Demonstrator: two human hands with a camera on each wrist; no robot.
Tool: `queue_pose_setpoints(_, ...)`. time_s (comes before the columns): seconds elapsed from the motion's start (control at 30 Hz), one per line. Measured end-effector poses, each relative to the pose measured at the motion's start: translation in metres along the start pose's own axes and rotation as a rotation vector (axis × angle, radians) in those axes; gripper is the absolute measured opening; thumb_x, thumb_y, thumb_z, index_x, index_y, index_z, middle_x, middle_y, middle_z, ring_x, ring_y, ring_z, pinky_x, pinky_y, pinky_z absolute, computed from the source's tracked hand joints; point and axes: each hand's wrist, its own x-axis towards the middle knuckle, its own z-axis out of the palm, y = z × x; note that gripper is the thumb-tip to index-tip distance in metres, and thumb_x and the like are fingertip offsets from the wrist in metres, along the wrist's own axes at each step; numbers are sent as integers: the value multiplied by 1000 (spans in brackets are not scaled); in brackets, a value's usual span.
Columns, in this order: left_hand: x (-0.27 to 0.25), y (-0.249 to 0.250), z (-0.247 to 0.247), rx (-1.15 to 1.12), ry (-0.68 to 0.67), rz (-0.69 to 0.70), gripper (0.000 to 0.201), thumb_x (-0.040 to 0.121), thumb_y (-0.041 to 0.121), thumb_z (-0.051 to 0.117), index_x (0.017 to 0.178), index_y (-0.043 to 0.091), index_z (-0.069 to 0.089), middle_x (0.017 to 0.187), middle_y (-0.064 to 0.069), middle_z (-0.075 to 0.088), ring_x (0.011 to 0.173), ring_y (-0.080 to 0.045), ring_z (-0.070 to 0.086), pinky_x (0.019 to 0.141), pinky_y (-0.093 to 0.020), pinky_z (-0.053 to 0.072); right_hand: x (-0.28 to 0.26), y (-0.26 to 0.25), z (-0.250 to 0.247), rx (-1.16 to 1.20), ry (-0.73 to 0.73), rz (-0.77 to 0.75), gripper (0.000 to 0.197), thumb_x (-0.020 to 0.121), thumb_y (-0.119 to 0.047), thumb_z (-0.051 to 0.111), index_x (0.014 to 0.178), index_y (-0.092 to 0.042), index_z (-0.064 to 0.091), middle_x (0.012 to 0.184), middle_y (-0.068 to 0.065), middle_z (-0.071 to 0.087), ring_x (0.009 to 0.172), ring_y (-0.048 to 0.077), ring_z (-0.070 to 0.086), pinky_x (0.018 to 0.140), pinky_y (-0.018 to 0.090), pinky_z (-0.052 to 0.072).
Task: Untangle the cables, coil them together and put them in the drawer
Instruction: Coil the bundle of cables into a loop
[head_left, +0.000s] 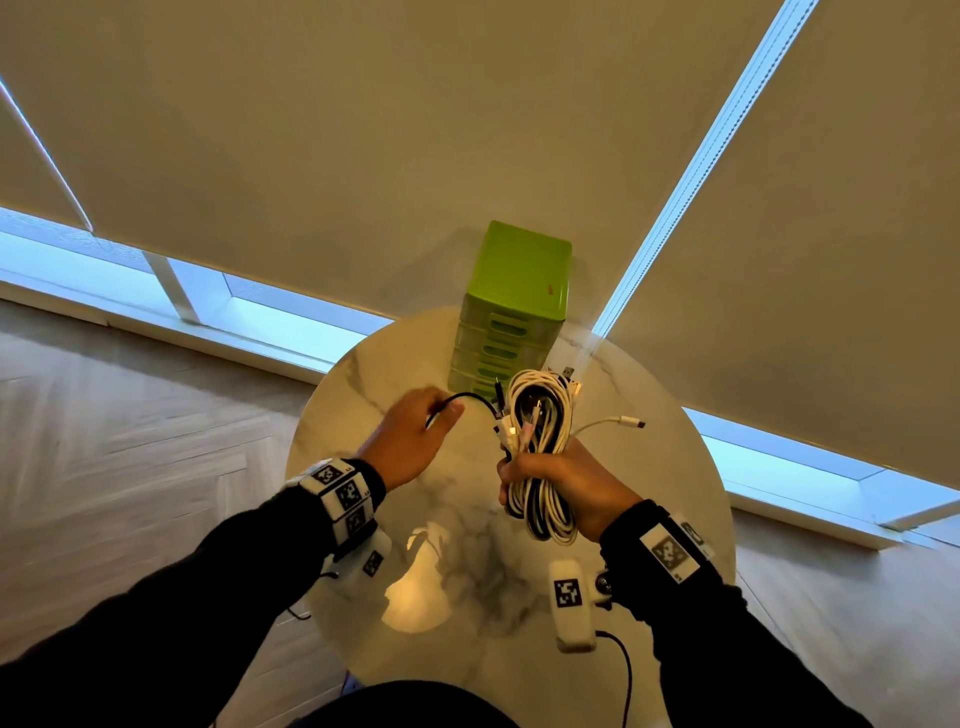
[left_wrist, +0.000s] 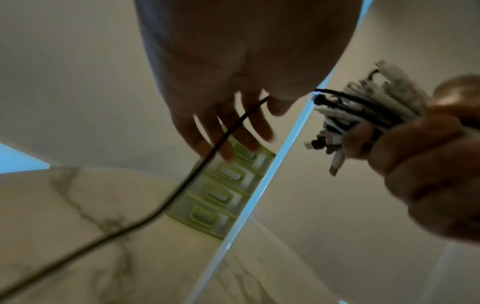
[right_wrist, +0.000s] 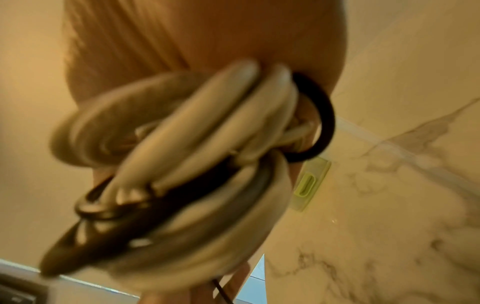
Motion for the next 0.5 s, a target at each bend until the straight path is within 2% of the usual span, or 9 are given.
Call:
queue_pose_setpoints(0.03, -1, 8, 1, -152, -93, -115, 29, 105, 38, 47, 93, 16, 62, 100, 4, 69, 100, -17, 65, 96, -38, 50, -1, 2, 0, -21, 7, 0, 14, 81, 6, 69, 94, 3, 64, 79, 26, 64, 68, 36, 66, 69, 44, 59)
queue_pose_setpoints(0.1, -5, 24, 6, -484, -163, -275, 39, 109, 34, 38, 84, 11, 56, 93, -2, 75, 93, -18, 72, 96, -40, 54, 0, 7, 1, -48, 29, 0, 15, 80, 0, 75, 93, 0, 67, 79, 26, 68, 69, 37, 68, 73, 46, 60)
queue_pose_setpoints(0.2, -6, 44, 18, -829, -181, -430, 38, 109, 33, 35, 90, 8, 56, 81, -7, 71, 75, -20, 70, 85, -40, 55, 6, 17, 5, -141, 75, -24, 31, 71, -17, 87, 98, -9, 75, 87, 17, 75, 78, 37, 73, 79, 48, 61)
queue_pose_setpoints(0.23, -5, 49, 23, -903, -194, -484, 42, 109, 37, 33, 98, 7, 61, 85, -8, 74, 79, -23, 71, 84, -41, 55, 9, 21, 7, -195, 85, -33, 34, 69, -22, 89, 99, -13, 76, 90, 12, 77, 82, 32, 74, 82, 47, 60)
queue_pose_setpoints(0.3, -1, 52, 33, -1027, -223, -581, 57, 108, 48, 28, 117, 8, 66, 107, -14, 76, 101, -28, 72, 90, -42, 55, 10, 27, 11, -266, 114, -59, 33, 70, -22, 88, 101, -19, 76, 93, 1, 78, 87, 18, 73, 85, 39, 58)
queue_pose_setpoints(0.37, -1, 59, 38, -1110, -174, -637, 59, 107, 51, 27, 119, 8, 67, 115, -16, 74, 107, -29, 70, 88, -40, 55, 11, 29, 11, -312, 138, -95, 34, 72, -20, 86, 104, -23, 75, 95, -7, 77, 88, 8, 71, 81, 31, 53)
queue_pose_setpoints(0.43, -1, 63, 42, -1163, -161, -640, 56, 108, 46, 29, 112, 9, 69, 107, -15, 76, 97, -25, 73, 80, -37, 56, 11, 27, 9, -314, 131, -111, 39, 74, -17, 85, 110, -23, 73, 100, -8, 76, 92, 7, 70, 82, 28, 53)
queue_pose_setpoints(0.5, -3, 68, 44, -1163, -167, -604, 49, 109, 36, 31, 94, 10, 69, 84, -9, 78, 74, -17, 75, 72, -34, 54, 13, 26, 5, -291, 111, -75, 43, 73, -17, 85, 113, -25, 71, 104, -7, 75, 99, 11, 69, 90, 33, 54)
